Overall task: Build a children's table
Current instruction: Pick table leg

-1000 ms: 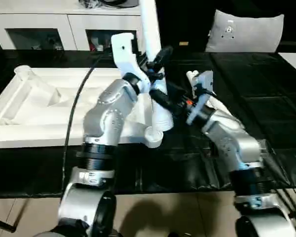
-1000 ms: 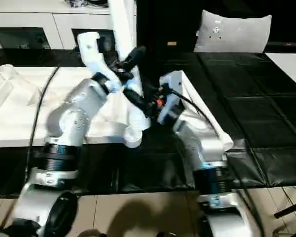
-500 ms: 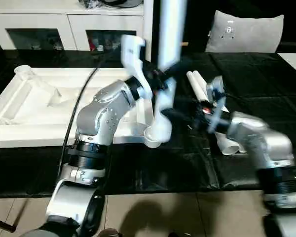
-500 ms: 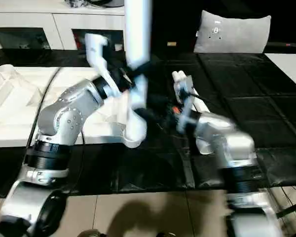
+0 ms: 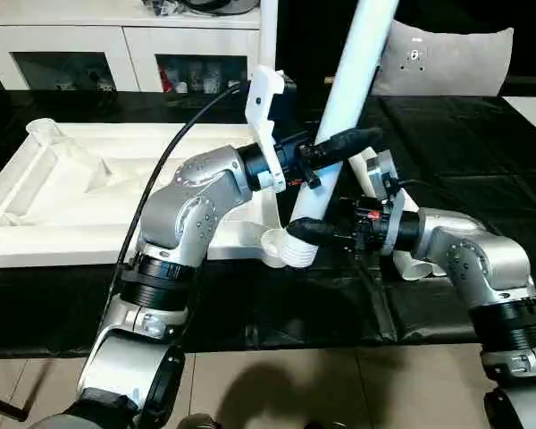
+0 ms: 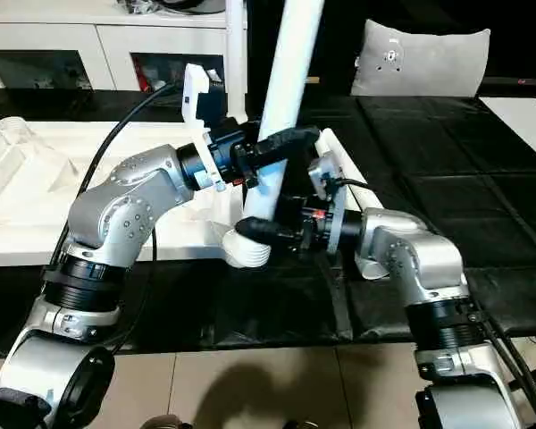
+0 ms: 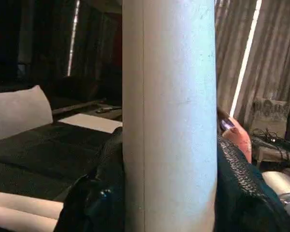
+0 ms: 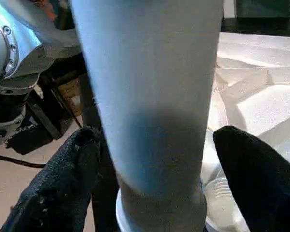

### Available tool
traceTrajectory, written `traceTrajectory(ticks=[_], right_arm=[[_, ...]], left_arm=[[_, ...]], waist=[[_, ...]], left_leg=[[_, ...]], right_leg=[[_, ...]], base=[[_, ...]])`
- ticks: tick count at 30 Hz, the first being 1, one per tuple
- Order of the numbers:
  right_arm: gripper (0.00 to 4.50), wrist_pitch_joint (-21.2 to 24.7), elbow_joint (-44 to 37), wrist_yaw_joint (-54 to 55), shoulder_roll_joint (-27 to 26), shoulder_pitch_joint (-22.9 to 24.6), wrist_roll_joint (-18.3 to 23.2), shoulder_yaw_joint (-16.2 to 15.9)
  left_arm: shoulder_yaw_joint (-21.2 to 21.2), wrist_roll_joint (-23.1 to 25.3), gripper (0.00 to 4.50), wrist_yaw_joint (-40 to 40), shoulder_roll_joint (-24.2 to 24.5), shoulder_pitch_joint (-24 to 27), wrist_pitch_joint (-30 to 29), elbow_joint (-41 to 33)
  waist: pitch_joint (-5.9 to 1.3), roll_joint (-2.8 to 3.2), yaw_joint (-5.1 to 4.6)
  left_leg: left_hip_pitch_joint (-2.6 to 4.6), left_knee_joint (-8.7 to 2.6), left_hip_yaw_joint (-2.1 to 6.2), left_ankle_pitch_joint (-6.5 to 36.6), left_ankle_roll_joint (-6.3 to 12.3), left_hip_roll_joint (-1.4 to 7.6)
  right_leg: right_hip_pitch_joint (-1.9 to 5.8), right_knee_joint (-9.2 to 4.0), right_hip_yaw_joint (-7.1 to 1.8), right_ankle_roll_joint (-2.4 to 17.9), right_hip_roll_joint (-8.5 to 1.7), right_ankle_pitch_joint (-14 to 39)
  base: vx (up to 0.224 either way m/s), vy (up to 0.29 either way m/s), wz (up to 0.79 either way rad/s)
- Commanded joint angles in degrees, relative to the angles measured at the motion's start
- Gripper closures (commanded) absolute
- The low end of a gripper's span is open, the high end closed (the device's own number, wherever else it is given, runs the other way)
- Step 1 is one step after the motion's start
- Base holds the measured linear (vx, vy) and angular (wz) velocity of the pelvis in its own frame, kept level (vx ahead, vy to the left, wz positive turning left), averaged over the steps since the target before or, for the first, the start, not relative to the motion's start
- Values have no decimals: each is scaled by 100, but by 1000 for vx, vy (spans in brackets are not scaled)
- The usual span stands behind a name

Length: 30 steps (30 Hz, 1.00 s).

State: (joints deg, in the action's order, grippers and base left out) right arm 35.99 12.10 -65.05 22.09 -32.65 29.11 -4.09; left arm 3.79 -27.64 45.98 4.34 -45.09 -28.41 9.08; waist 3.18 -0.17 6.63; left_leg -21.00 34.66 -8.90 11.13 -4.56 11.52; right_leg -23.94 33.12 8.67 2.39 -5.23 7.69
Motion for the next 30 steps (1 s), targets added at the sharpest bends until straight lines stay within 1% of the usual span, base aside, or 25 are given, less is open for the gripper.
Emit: traceTrajectory(ticks=[1,2,3,5,6,7,9,13,14,15,16,20,21,22,23,24,25,26,27,28,29,30], right_arm=[[94,13,35,-46,4,-118,22,-13],[117,-17,81,-15,-38,-138,33,14],[117,-29,93,-5,-50,-143,35,22],[140,-37,104,4,-65,-151,39,36],[149,-40,111,-5,-75,-159,38,41],[149,-40,111,-5,-75,-159,38,41],[179,-51,115,-20,-73,-150,32,20],[216,-65,122,-20,-85,-130,20,4],[224,-66,126,-20,-92,-127,14,2],[229,-69,132,-20,-102,-122,5,0],[237,-69,132,-23,-108,-115,0,-8],[254,-77,152,-25,-133,-110,-18,-26],[254,-74,158,-25,-136,-112,-20,-27],[255,-72,169,-21,-139,-117,-22,-26],[256,-72,172,-20,-140,-118,-23,-26],[256,-115,230,108,-188,-147,-66,6],[257,-147,255,163,-209,-159,-82,22],[257,-125,300,264,-262,-204,-51,89],[257,-103,328,326,-296,-234,-23,136],[257,-67,330,383,-337,-256,16,177],[257,-49,328,411,-358,-266,37,197],[258,-92,311,435,-391,-261,24,180]], left_arm=[[49,-68,267,55,26,21,23,-159],[60,-58,267,70,21,27,14,-163],[64,-55,267,74,19,30,9,-165],[81,-42,267,75,14,40,9,-172],[94,-29,267,72,6,43,18,-165],[94,-29,267,72,6,43,18,-165],[91,-17,267,64,-8,34,30,-146],[72,-10,268,29,-35,23,39,-129],[71,-11,268,25,-35,24,38,-129],[72,-12,268,19,-36,26,37,-131],[75,-13,268,11,-36,28,38,-130],[76,3,268,-10,-37,31,28,-120],[81,12,268,-23,-36,29,12,-114],[96,30,268,-34,-29,24,-5,-103],[100,34,268,-36,-27,23,-9,-101],[163,96,268,-43,3,25,-32,-110],[184,118,268,-55,10,27,-38,-115],[176,53,268,-41,-15,24,-104,-142],[165,-2,212,-30,-36,21,-152,-160],[174,-60,198,10,-50,27,-196,-218],[181,-89,198,33,-56,31,-217,-251],[174,-171,195,28,-93,41,-299,-306]], waist=[[-477,-115,29],[-478,-109,30],[-481,-111,27],[-481,-113,29],[-480,-104,31],[-480,-106,30],[-480,-110,30],[-482,-113,32],[-483,-111,35],[-481,-80,39],[-486,-97,34],[-484,-94,33],[-482,-106,31],[-483,-102,32],[-484,-131,27],[-482,-116,33],[-483,-132,25],[-482,-207,2],[-483,-172,17],[-482,-168,5],[-481,-158,7],[-478,-151,4]], left_leg=[[-31,-328,-27,334,403,137],[-27,-326,-28,335,406,137],[-25,-326,-27,328,406,139],[-27,-326,-29,321,410,136],[-29,-326,-28,313,412,137],[-26,-327,-27,315,415,141],[-28,-326,-30,327,406,134],[-29,-325,-28,319,404,135],[-29,-323,-31,319,403,133],[-27,-325,-26,322,403,134],[-24,-322,-28,313,406,136],[-25,-324,-25,325,404,141],[-26,-326,-25,334,403,140],[-24,-325,-26,343,401,139],[-29,-323,-31,335,405,137],[-30,-325,-28,325,405,136],[-31,-325,-30,307,403,132],[-40,-322,-43,283,405,131],[-37,-324,-35,274,399,127],[-31,-324,-38,268,394,139],[-29,-325,-31,263,386,141],[-7,-332,-29,260,372,162]], right_leg=[[457,-376,-315,385,-351,1993],[453,-375,-316,388,-351,1977],[451,-371,-317,400,-352,1958],[453,-368,-317,421,-351,1924],[453,-364,-318,426,-349,1906],[452,-365,-319,434,-348,1897],[457,-371,-317,428,-348,1920],[459,-368,-317,408,-348,1926],[459,-371,-318,406,-348,1926],[457,-369,-317,414,-350,1924],[454,-365,-317,413,-342,1888],[458,-362,-315,436,-346,1874],[459,-362,-315,436,-347,1889],[460,-366,-315,432,-349,1908],[461,-369,-317,423,-346,1911],[460,-364,-319,417,-350,1929],[457,-359,-317,406,-350,1941],[458,-363,-321,388,-346,1943],[460,-348,-319,396,-355,1958],[450,-362,-323,385,-358,1993],[450,-355,-319,390,-357,1984],[433,-353,-325,416,-357,1939]], base=[[0,0,0],[0,0,0],[0,0,0],[0,0,0],[0,0,0],[0,0,0],[0,0,0],[0,0,0],[0,0,0],[0,0,0],[0,0,0],[0,0,0],[0,0,0],[0,0,0],[0,0,0],[0,0,0],[0,0,0],[0,0,0],[0,0,0],[0,0,0],[0,0,0],[0,0,0]])
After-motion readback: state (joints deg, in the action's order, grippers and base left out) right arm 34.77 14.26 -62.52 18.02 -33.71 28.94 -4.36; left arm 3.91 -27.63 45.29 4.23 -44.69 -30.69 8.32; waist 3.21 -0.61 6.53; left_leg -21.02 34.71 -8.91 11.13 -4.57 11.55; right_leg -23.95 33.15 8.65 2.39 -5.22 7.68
